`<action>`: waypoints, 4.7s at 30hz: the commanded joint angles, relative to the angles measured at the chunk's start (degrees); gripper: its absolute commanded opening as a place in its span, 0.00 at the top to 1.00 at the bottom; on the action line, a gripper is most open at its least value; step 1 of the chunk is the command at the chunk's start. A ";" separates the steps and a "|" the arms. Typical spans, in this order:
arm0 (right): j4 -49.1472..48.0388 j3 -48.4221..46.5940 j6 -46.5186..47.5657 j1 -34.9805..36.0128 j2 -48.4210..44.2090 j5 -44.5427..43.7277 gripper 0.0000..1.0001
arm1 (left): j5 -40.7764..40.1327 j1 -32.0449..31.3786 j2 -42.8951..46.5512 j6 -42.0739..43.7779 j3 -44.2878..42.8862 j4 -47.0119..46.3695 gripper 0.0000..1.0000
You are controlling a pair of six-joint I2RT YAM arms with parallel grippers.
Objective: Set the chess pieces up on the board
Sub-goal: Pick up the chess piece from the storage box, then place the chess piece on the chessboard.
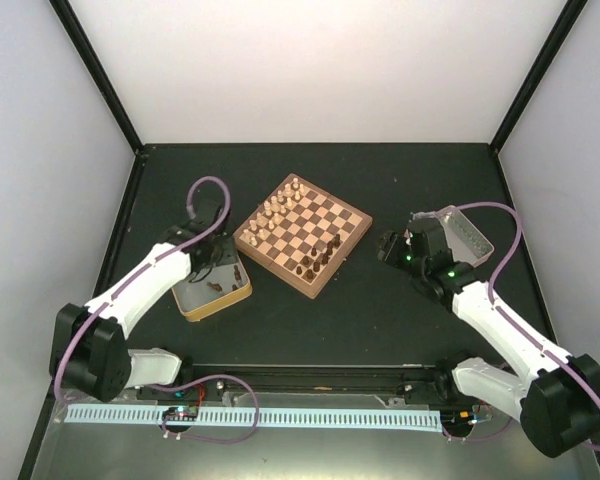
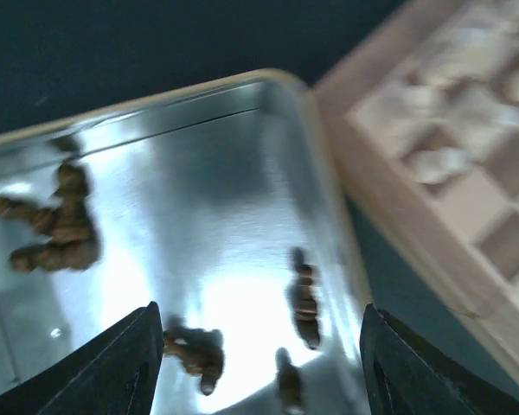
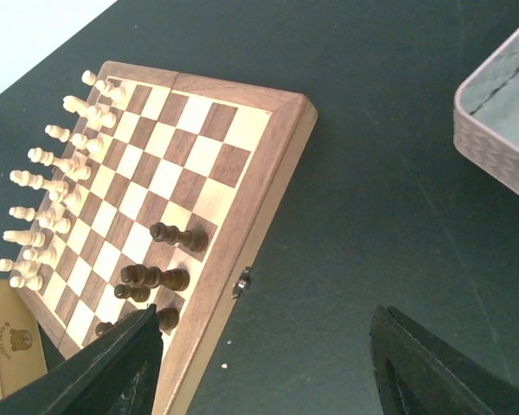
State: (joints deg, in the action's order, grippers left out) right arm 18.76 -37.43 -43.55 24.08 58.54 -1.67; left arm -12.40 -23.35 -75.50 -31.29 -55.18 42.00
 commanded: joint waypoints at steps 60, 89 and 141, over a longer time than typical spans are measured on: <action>-1.63 -4.45 -0.29 0.23 4.43 3.65 0.38 | 8.64 20.54 -8.82 -3.87 12.63 -15.79 0.60; -2.17 -3.62 -0.59 0.19 4.03 4.40 0.38 | 9.43 20.56 -6.85 -3.65 15.94 -15.88 0.70; -17.21 -19.96 10.17 8.18 14.15 58.18 0.43 | 75.98 -3.48 11.52 10.11 11.41 -51.74 0.90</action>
State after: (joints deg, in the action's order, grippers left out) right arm 3.22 -56.07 -35.22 31.16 72.27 52.62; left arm 56.62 -26.35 -63.75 -21.19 -41.50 -5.41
